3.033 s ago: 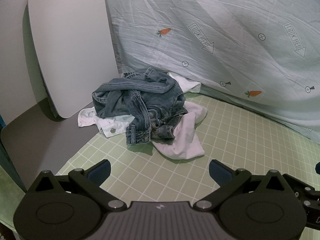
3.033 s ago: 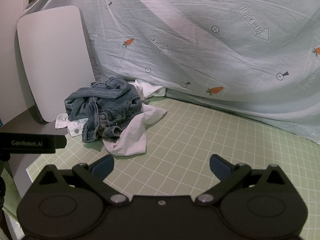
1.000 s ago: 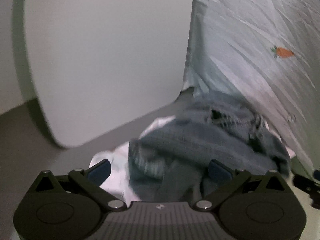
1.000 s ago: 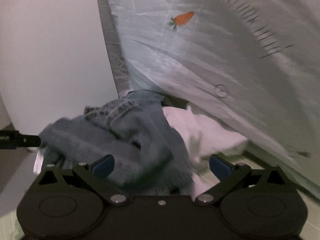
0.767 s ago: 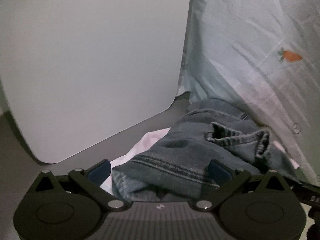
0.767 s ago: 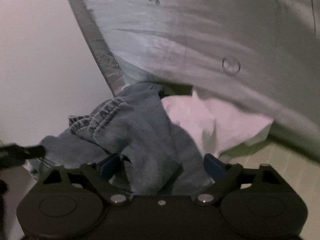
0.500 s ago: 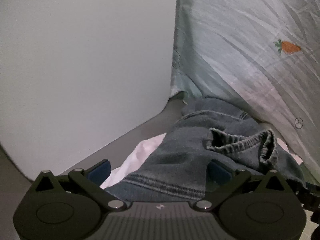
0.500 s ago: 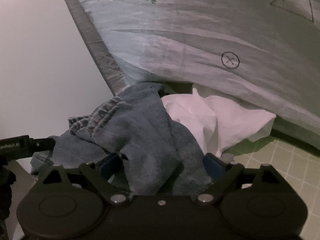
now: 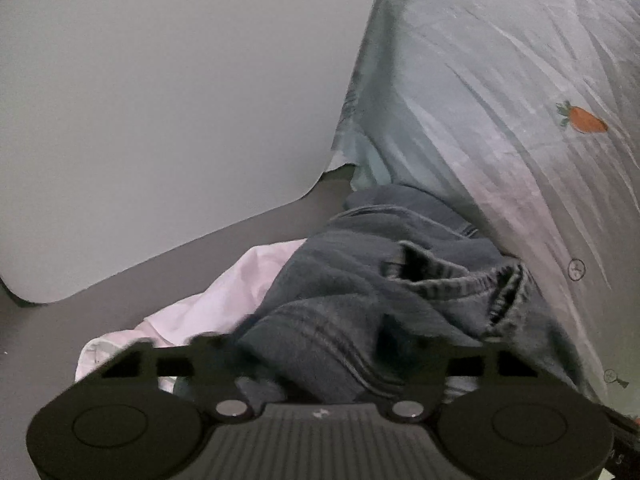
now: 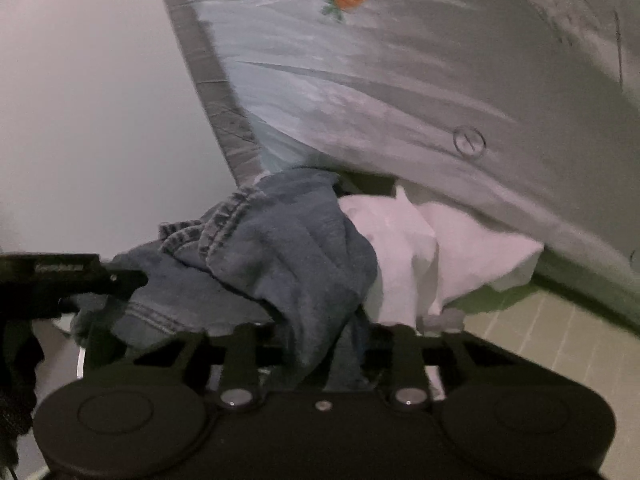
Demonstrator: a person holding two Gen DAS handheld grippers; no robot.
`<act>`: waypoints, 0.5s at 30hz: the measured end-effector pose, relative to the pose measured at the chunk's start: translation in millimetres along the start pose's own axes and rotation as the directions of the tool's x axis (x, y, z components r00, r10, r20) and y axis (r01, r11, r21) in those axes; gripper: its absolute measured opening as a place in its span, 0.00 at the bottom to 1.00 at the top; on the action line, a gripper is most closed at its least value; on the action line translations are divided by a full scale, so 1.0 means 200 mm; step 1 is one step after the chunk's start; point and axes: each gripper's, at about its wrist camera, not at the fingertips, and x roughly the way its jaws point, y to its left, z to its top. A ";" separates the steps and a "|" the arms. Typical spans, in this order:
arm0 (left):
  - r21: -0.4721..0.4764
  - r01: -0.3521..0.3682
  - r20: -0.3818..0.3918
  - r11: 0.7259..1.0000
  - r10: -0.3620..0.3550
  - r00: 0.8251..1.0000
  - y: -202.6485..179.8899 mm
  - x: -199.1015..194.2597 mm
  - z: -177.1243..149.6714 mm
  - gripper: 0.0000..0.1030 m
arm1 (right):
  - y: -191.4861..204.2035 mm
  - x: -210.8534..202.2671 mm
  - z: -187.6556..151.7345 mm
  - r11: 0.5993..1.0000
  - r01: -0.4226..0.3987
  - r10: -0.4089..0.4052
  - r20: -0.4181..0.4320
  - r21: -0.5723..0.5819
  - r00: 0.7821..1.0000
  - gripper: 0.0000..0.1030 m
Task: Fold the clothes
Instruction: 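Grasp the blue jeans with both grippers from the heap, then lift the jeans with both grippers and carry them onto the open mat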
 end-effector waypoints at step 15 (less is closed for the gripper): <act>0.127 0.119 0.246 0.985 -0.147 0.958 -0.24 -0.90 -0.07 0.14 | 0.22 -0.90 0.03 0.988 0.066 -0.004 0.408 -0.139 0.913 0.15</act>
